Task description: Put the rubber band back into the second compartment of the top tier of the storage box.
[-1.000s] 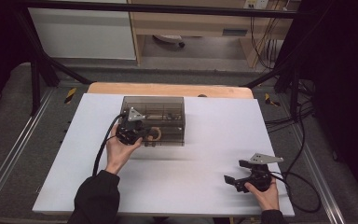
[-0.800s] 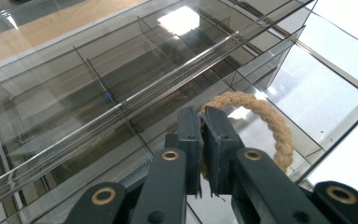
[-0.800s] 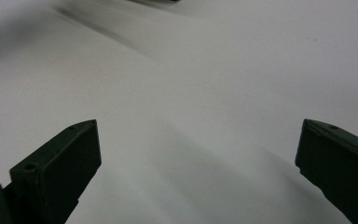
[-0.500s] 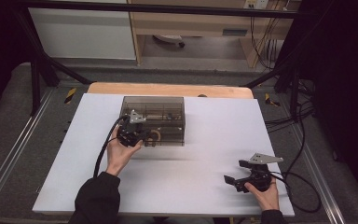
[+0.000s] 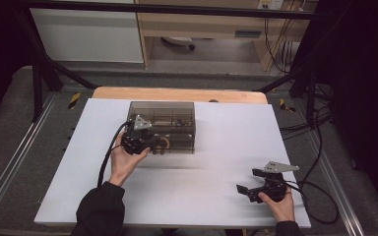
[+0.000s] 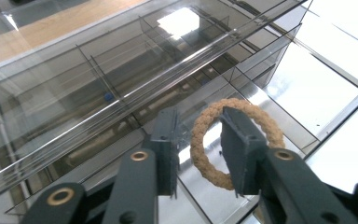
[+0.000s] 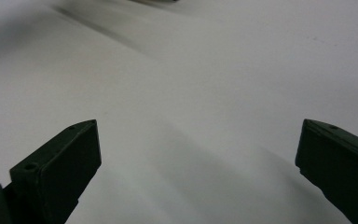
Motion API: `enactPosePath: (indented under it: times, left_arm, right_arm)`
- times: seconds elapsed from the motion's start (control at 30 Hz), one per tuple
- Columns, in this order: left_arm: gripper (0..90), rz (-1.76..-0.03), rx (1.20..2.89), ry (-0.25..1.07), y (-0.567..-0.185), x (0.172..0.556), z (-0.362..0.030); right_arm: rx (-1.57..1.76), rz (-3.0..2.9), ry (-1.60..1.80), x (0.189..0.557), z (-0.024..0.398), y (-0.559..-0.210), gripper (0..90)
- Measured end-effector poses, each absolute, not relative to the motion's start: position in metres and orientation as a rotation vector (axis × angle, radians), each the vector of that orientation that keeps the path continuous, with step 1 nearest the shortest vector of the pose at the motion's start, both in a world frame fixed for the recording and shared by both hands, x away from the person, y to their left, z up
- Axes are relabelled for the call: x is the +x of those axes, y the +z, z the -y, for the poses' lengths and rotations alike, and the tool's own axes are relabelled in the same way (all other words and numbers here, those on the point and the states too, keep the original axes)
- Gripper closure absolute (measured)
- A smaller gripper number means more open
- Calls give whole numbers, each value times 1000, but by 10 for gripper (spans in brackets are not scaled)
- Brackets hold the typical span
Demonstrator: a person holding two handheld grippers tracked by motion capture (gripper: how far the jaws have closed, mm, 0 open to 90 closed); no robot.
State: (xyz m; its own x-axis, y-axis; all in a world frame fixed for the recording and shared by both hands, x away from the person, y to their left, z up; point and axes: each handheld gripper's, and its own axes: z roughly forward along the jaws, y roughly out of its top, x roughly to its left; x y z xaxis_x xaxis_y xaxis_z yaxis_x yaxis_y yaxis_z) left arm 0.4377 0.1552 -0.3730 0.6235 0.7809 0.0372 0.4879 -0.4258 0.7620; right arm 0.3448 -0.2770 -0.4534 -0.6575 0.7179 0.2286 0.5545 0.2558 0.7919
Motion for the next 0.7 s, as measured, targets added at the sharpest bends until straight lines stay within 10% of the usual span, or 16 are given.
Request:
enactPosePath:
  times: [0.7]
  left_arm:
    - [329, -996, 2074, 453, -359, 423, -176]
  right_arm:
    - [1200, -2341, 1362, 345, 277, -453, 7]
